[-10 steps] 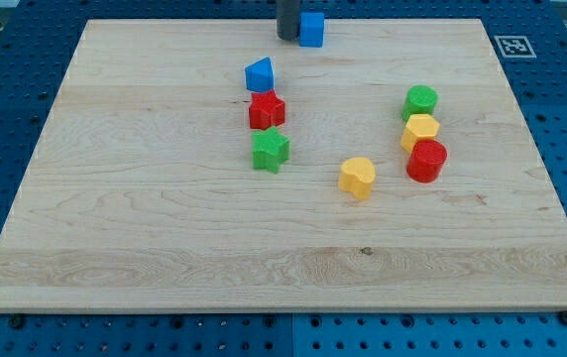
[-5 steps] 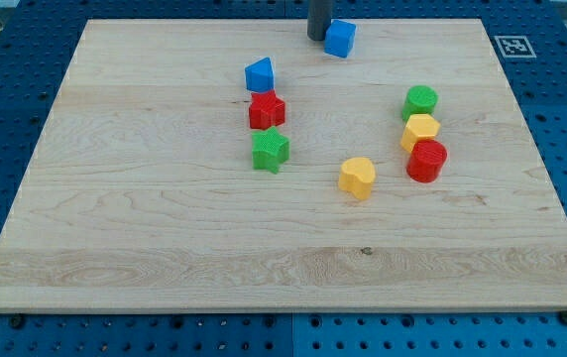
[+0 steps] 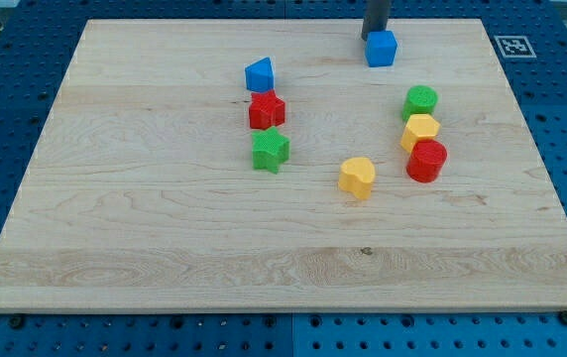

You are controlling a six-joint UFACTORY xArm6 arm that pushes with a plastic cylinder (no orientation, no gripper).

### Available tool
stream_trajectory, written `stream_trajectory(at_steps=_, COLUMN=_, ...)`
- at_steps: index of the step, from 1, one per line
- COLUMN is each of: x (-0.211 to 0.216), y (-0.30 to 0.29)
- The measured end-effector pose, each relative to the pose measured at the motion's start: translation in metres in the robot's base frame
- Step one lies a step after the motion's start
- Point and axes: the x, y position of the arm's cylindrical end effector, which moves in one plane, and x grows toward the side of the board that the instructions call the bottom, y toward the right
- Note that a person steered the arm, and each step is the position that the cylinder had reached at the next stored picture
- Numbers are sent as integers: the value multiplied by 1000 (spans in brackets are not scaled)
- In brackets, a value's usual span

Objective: Move the blue cube horizontally to the blue triangle

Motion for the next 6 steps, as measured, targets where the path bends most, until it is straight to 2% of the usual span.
stream_trajectory(at_steps=3, x=48, y=0)
stream_trajectory(at_steps=6, x=44, y=68)
